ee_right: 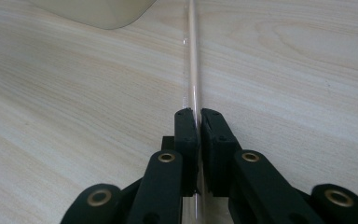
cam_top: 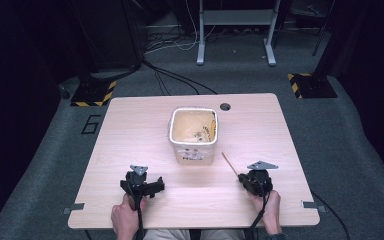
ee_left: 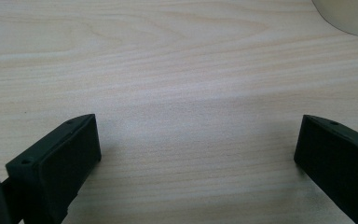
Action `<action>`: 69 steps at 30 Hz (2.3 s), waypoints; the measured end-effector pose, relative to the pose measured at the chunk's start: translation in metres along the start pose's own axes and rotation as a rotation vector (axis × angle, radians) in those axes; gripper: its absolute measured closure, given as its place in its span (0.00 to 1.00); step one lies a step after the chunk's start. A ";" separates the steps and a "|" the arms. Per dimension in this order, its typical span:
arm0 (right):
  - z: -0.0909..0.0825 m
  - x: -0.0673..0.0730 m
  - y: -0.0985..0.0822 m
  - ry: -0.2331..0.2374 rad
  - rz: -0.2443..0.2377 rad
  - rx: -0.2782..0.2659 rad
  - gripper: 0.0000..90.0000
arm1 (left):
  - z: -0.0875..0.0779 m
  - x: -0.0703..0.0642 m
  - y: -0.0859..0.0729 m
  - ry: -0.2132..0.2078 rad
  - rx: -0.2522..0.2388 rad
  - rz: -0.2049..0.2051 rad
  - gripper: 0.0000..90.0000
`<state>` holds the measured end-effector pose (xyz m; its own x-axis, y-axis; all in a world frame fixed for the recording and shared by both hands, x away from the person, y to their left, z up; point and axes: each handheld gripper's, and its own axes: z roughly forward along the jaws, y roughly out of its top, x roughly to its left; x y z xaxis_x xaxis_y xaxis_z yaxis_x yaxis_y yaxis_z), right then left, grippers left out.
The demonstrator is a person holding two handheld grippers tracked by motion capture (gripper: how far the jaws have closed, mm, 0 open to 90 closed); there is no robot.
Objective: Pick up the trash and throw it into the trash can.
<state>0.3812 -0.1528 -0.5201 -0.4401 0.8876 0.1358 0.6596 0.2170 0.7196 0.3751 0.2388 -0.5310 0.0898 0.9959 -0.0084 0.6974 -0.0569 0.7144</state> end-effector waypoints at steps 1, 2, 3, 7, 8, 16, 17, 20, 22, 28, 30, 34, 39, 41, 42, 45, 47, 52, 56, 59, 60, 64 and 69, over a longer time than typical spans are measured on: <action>-0.001 -0.001 0.000 0.004 0.000 -0.001 0.95 | 0.000 0.000 0.000 -0.001 0.000 0.000 0.00; -0.002 -0.001 -0.001 0.005 -0.001 -0.002 0.95 | 0.000 0.000 0.000 -0.001 -0.001 0.000 0.00; -0.004 -0.001 -0.001 0.006 -0.003 -0.010 0.95 | 0.000 0.000 0.000 -0.001 -0.001 0.000 0.00; -0.012 -0.003 -0.001 0.025 -0.002 -0.036 0.95 | 0.000 0.000 0.000 -0.001 -0.001 -0.001 0.00; -0.012 -0.003 -0.001 0.025 -0.002 -0.036 0.95 | 0.000 0.000 0.000 -0.001 -0.001 -0.001 0.00; -0.029 0.000 0.009 0.037 -0.034 -0.061 0.95 | 0.000 0.000 0.000 -0.001 0.000 0.000 0.00; -0.031 0.001 0.012 0.035 -0.039 -0.059 0.95 | 0.000 0.000 0.000 0.000 -0.001 0.000 0.00; -0.036 0.002 0.023 0.038 -0.058 -0.054 0.95 | 0.001 0.000 0.001 -0.001 0.000 0.000 0.00; -0.039 0.004 0.026 0.036 -0.072 -0.057 0.95 | 0.000 0.000 0.000 -0.003 -0.001 0.001 0.00; -0.044 0.006 0.036 0.051 -0.078 -0.073 0.95 | 0.001 0.000 0.001 -0.003 0.002 0.002 0.00; -0.046 0.007 0.040 0.054 -0.081 -0.073 0.95 | 0.001 0.000 0.001 -0.003 0.000 0.000 0.00; -0.053 0.008 0.049 0.053 -0.097 -0.088 0.95 | 0.001 0.000 0.001 -0.003 -0.001 0.001 0.00; -0.061 0.007 0.055 0.060 -0.091 -0.110 0.95 | 0.001 0.000 0.001 -0.001 -0.001 0.001 0.00; -0.063 0.004 0.058 0.058 -0.089 -0.112 0.95 | 0.001 0.000 0.001 -0.001 -0.001 0.002 0.00; -0.065 0.003 0.059 0.059 -0.085 -0.112 0.95 | 0.001 0.000 0.001 -0.001 0.000 0.000 0.00; -0.069 0.001 0.066 0.062 -0.085 -0.119 0.95 | 0.001 0.000 0.001 -0.002 -0.001 0.001 0.00; -0.071 0.002 0.068 0.060 -0.090 -0.119 0.95 | 0.001 0.000 0.001 -0.002 0.000 0.001 0.00; -0.077 0.000 0.080 0.054 -0.105 -0.136 0.95 | 0.001 0.000 0.001 -0.003 -0.001 0.000 0.00; -0.077 -0.002 0.083 0.050 -0.091 -0.140 0.95 | 0.001 0.001 0.001 -0.003 -0.001 0.001 0.00; -0.081 -0.003 0.091 0.051 -0.091 -0.146 0.95 | 0.001 0.001 0.001 -0.003 -0.001 0.001 0.00; -0.083 -0.003 0.095 0.053 -0.090 -0.149 0.95 | 0.001 0.000 0.001 -0.002 0.000 0.002 0.00; -0.089 0.000 0.107 0.061 -0.105 -0.170 0.95 | 0.001 0.000 0.001 -0.001 0.001 0.004 0.00; -0.089 0.009 0.117 0.066 -0.125 -0.177 0.95 | 0.001 0.001 0.001 -0.003 0.001 0.003 0.00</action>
<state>0.4003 -0.1556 -0.3736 -0.5543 0.8287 0.0778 0.4830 0.2441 0.8409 0.3763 0.2394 -0.5309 0.0939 0.9955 -0.0079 0.6978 -0.0601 0.7138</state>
